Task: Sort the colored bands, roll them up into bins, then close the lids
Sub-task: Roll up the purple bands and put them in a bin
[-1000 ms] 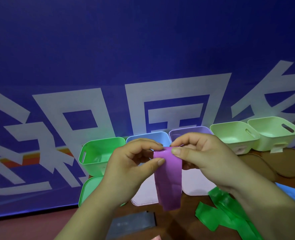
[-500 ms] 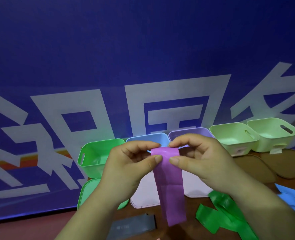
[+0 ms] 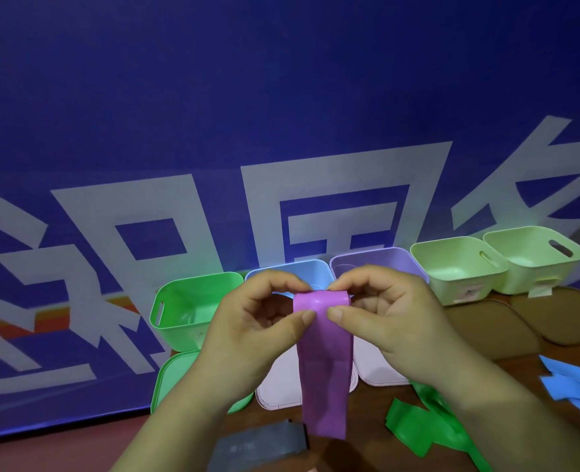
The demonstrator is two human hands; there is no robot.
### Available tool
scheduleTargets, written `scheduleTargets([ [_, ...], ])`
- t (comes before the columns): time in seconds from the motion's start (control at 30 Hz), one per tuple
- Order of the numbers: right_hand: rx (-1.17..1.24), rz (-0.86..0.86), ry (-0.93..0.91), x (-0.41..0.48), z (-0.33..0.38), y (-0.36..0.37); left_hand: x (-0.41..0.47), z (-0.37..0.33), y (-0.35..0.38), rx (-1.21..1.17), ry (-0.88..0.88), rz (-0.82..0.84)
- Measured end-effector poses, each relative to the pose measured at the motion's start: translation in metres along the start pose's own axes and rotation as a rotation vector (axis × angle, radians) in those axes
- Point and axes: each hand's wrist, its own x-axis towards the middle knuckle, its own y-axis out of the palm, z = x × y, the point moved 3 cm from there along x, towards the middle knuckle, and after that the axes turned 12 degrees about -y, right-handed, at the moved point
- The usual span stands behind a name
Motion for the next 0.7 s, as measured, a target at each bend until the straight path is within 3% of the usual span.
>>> scheduleTargets([
  [0.4, 0.104, -0.067, 0.134, 0.003, -0.011, 0.007, -0.001, 0.008, -0.010, 0.037, 0.029, -0.023],
  [0.7, 0.151, -0.019, 0.204, 0.002, -0.017, 0.014, -0.001, 0.010, -0.014, -0.010, -0.079, -0.057],
])
